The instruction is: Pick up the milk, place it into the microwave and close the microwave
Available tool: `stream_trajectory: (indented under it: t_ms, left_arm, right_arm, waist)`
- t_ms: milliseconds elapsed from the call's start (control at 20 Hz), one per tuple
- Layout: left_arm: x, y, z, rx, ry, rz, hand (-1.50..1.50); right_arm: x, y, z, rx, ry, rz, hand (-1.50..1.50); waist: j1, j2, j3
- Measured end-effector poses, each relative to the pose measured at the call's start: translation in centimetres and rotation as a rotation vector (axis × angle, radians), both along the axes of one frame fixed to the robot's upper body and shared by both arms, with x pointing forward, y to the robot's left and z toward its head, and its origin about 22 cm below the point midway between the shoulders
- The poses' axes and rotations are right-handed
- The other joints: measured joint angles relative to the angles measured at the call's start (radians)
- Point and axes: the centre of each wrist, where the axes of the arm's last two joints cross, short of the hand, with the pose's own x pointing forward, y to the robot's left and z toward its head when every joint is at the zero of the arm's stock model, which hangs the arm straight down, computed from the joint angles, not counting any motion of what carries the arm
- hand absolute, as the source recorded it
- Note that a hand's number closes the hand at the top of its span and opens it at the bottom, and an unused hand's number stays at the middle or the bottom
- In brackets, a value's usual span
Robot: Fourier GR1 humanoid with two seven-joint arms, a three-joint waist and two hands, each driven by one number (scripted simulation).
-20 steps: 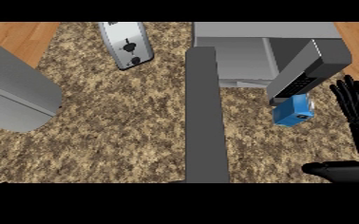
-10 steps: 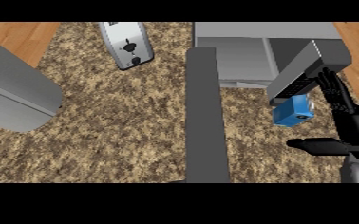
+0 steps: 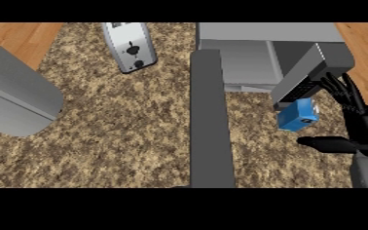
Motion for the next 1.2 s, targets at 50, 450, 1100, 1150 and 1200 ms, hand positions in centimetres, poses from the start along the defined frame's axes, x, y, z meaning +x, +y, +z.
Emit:
stream_trajectory:
  t_ms: [50,450,1100,1150,1200]
  left_arm:
    - [-0.1,0.0,0.1,-0.002,0.0,-0.002,-1.5]
    - [-0.4,0.5,-0.1,-0.004,-0.006,-0.006,-1.5]
    - [-1.0,1.1,-0.3,-0.013,-0.006,-0.008,-1.5]
    - [-1.2,1.1,-0.5,-0.015,-0.005,-0.007,-1.5]
    - [-1.1,1.3,-0.5,-0.012,-0.003,-0.007,-1.5]
  right_arm:
    - [-0.1,0.0,-0.5,0.0,0.007,0.011,-1.5]
    - [0.0,-0.5,-2.4,-0.008,-0.012,0.061,-1.5]
    - [0.2,-0.8,-8.4,-0.185,0.16,-0.059,1.5]
    - [0.3,-0.9,-8.6,-0.21,0.161,-0.063,1.5]
    - [0.5,-1.2,-8.5,-0.23,0.164,-0.066,1.5]
  waist:
    - [0.001,0.001,0.001]
    - [0.011,-0.007,-0.008]
    - [0.024,0.028,0.014]
    - [0.025,0.027,0.013]
    - [0.025,0.028,0.014]
